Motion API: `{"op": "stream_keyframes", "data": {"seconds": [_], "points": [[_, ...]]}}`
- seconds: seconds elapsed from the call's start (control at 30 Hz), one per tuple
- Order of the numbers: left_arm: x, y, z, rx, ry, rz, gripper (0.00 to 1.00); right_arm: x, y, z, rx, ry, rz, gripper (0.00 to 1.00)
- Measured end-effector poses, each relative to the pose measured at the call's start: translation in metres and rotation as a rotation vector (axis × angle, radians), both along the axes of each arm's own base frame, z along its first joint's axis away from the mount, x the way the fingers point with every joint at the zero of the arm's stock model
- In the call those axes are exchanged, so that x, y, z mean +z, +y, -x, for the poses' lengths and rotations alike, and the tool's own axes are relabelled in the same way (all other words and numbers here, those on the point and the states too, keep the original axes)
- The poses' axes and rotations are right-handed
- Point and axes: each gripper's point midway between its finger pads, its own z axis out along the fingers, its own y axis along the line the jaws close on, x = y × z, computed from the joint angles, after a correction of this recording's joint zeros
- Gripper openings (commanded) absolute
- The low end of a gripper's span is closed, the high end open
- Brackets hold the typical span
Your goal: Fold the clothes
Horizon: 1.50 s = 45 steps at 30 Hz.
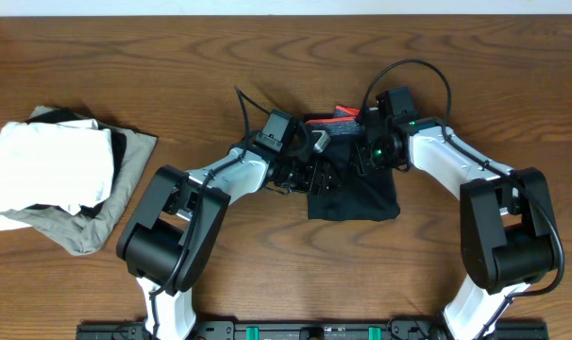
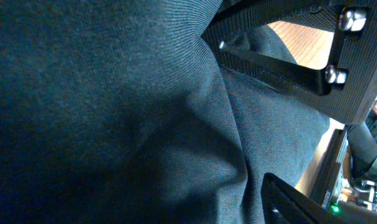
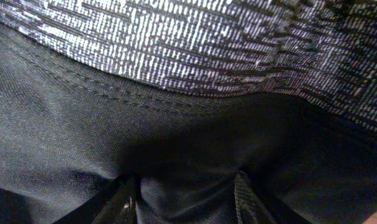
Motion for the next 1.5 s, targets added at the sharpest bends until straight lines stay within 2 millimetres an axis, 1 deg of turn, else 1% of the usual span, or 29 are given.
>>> {"op": "stream_keyframes", "data": {"seconds": [0.2,0.23,0.27,0.33,0.37,0.4,0.43,0.47,0.5,0.53,0.73,0.83,0.87,0.93,0.97,1.0,1.07,1.1,1.17,1.23,1.3,1.4,1.5], "points": [[-0.001,0.000,0.000,0.018,-0.006,-0.010,0.70,0.000,0.000,0.000,0.000,0.001,0.000,0.49],[-0.001,0.000,-0.001,0.025,-0.006,-0.008,0.70,0.000,0.000,0.000,0.000,0.001,0.000,0.49],[-0.001,0.000,-0.001,0.034,-0.001,-0.006,0.66,0.000,0.000,0.000,0.000,0.001,0.000,0.49],[-0.002,0.000,-0.003,0.059,0.008,-0.011,0.53,0.000,0.000,0.000,0.000,0.001,0.001,0.49],[-0.004,0.002,-0.004,0.075,0.010,-0.022,0.42,0.000,0.000,0.000,0.000,0.002,0.001,0.49],[-0.006,0.003,-0.005,0.089,0.015,-0.030,0.35,0.000,0.000,0.000,0.000,0.002,0.001,0.49],[-0.009,0.005,-0.006,0.103,0.018,-0.043,0.25,0.000,0.000,0.001,0.000,0.003,0.001,0.49],[-0.012,0.007,-0.007,0.114,0.019,-0.056,0.19,0.000,0.000,0.001,0.000,0.004,0.001,0.49],[-0.014,0.009,-0.007,0.123,0.023,-0.065,0.09,0.000,0.000,0.001,0.000,0.005,0.002,0.48],[-0.016,0.010,-0.007,0.133,0.027,-0.072,0.06,0.000,0.000,0.001,0.000,0.005,0.002,0.47],[-0.020,0.014,-0.007,0.147,0.034,-0.104,0.06,0.001,-0.003,0.004,-0.005,0.026,0.007,0.49],[-0.020,0.027,-0.002,0.171,0.071,-0.178,0.06,0.004,-0.007,0.015,-0.008,0.073,0.018,0.49],[-0.020,0.035,0.001,0.184,0.086,-0.216,0.06,0.007,-0.010,0.021,-0.011,0.096,0.022,0.50],[-0.019,0.056,0.004,0.215,0.117,-0.293,0.06,0.017,-0.020,0.025,-0.035,0.107,0.034,0.49],[-0.019,0.071,0.005,0.237,0.132,-0.338,0.06,0.026,-0.026,0.024,-0.050,0.100,0.036,0.49],[-0.018,0.089,0.004,0.264,0.143,-0.389,0.06,0.039,-0.033,0.021,-0.071,0.082,0.036,0.49],[-0.016,0.123,0.002,0.313,0.156,-0.489,0.06,0.073,-0.046,0.012,-0.109,0.018,0.030,0.49],[-0.013,0.146,-0.003,0.345,0.155,-0.556,0.06,0.098,-0.052,0.006,-0.127,-0.040,0.023,0.49],[-0.007,0.178,-0.009,0.381,0.142,-0.654,0.06,0.137,-0.058,0.000,-0.146,-0.133,0.009,0.49],[0.004,0.211,-0.018,0.413,0.127,-0.756,0.06,0.174,-0.062,0.003,-0.155,-0.222,-0.008,0.50],[0.016,0.232,-0.026,0.434,0.104,-0.819,0.06,0.198,-0.065,0.010,-0.162,-0.277,-0.018,0.50],[0.036,0.259,-0.040,0.469,0.070,-0.888,0.06,0.216,-0.068,0.019,-0.169,-0.318,-0.025,0.51],[0.057,0.282,-0.056,0.512,0.026,-0.938,0.06,0.224,-0.070,0.026,-0.170,-0.332,-0.027,0.51]]}}
